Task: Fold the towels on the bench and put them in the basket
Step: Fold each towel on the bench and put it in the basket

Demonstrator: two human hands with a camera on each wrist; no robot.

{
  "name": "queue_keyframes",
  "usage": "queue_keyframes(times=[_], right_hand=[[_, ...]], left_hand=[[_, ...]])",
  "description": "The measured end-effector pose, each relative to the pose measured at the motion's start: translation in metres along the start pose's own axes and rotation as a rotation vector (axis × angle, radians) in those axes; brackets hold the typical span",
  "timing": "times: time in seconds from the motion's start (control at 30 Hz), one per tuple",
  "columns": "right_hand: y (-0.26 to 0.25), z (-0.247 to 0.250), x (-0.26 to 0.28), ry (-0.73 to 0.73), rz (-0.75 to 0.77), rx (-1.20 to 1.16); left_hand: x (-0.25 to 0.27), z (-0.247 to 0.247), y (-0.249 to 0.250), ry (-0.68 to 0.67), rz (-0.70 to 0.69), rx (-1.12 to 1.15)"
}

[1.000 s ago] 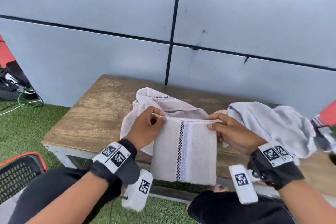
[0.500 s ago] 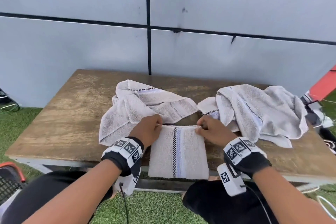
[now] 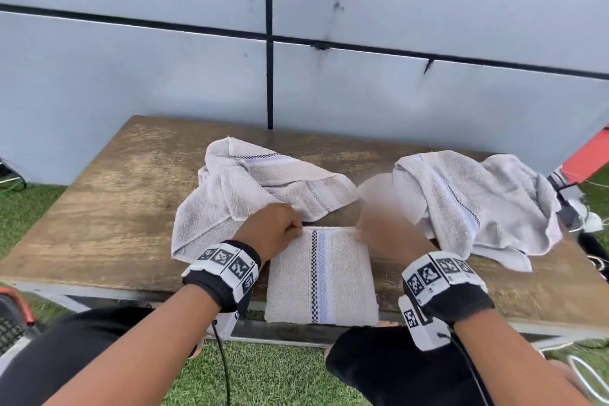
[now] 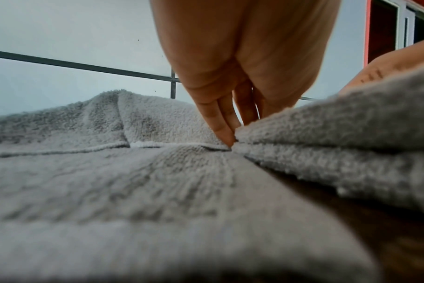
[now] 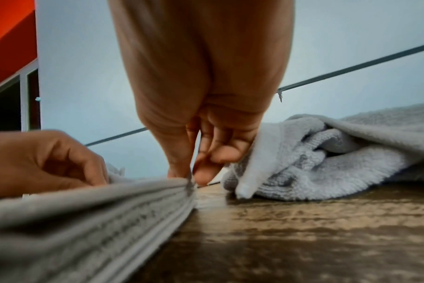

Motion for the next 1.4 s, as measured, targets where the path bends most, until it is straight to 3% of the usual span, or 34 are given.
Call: queue_keyframes(times=[0.1,0.23,0.43,0.67,0.87,1.0,1.17,1.4], right_hand=[[-0.003,0.002,0.002,0.046,0.092,0.115],[-0.006,0.002,0.003,0.049,0.151,0.085],[-0.003,0.005,0.002,0.046,0.115,-0.050],[-0.004,0.001,-0.001,0.050,0.129,-0.026],[-0.010,-0.005,0.006,0.096,0.114,0.267],[-0.032,-0.012,0.027,0.115,0.128,0.517],[-0.041,-0.033,0.050,0.095,0.031,0.386],[-0.035,-0.068,0.061,0.087,-0.069,0.269]], left_hand=[[0.001,0.001,0.004,0.007,-0.003,-0.037],[0.003,0.002,0.010,0.000,-0.012,-0.086],[0.004,0.003,0.011,0.014,0.014,-0.055],[0.000,0.001,0.008,0.039,0.071,-0.071],[0.010,0.000,0.023,0.142,0.013,-0.298],[0.033,-0.016,0.052,0.134,-0.057,-0.224],[0.052,-0.060,0.051,-0.013,0.093,-0.280],[0.052,-0.066,0.036,0.037,0.141,-0.320]])
Point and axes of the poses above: each hand's wrist, its own x-axis away from the middle knuckle, its own z-axis out of the back of the hand, y = z × x, the point moved 5 cm from there along -x, towards the middle knuckle, and after that the axes turned 10 degrees about x, right-handed, at the moved point
